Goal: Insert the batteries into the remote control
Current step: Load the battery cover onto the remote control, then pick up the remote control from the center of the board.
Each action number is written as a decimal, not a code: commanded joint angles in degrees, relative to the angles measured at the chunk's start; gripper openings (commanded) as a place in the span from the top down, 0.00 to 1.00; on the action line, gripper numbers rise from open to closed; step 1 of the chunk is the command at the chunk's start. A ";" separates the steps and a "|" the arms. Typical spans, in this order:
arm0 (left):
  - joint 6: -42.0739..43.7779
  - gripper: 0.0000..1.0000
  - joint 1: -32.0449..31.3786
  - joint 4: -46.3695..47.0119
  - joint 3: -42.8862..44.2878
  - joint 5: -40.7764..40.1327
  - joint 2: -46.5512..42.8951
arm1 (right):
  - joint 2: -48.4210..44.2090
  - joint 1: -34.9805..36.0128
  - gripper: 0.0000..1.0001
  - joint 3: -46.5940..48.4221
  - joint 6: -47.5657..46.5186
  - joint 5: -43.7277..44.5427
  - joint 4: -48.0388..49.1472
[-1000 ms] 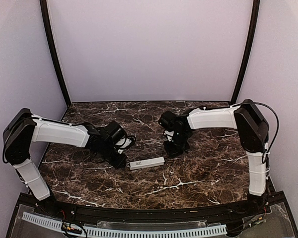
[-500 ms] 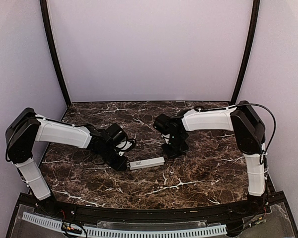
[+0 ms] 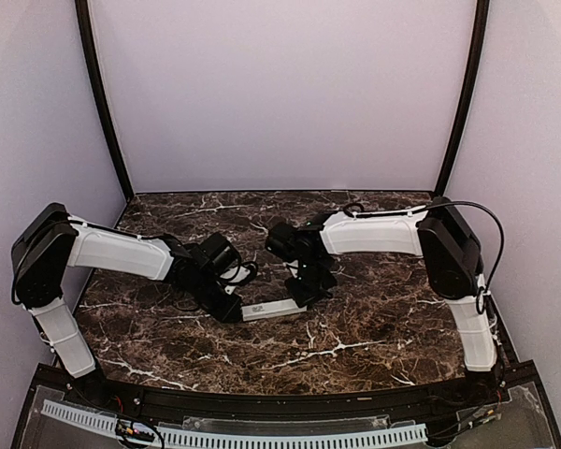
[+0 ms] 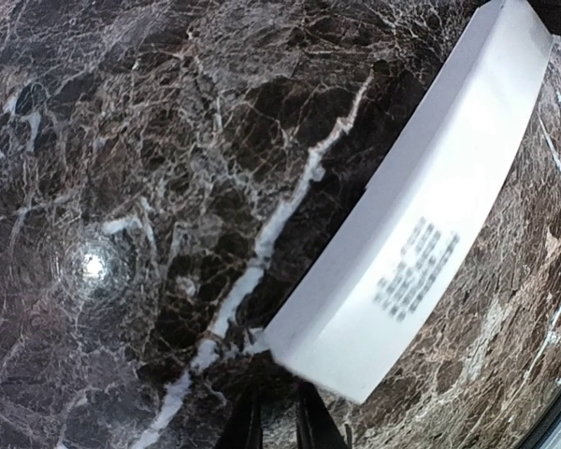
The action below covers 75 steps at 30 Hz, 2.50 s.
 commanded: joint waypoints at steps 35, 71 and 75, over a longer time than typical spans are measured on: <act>-1.67 0.21 14.46 1.42 -2.00 -11.22 -25.45 | -3.16 7.51 0.28 5.36 -55.00 -20.32 16.18; 2.30 0.19 15.81 4.53 -3.65 -7.71 -27.91 | 6.17 8.19 0.86 14.69 -52.88 -19.56 8.80; 2.52 0.19 15.81 5.75 -4.32 -6.65 -28.59 | 2.13 6.43 0.87 12.19 -49.93 -21.78 11.96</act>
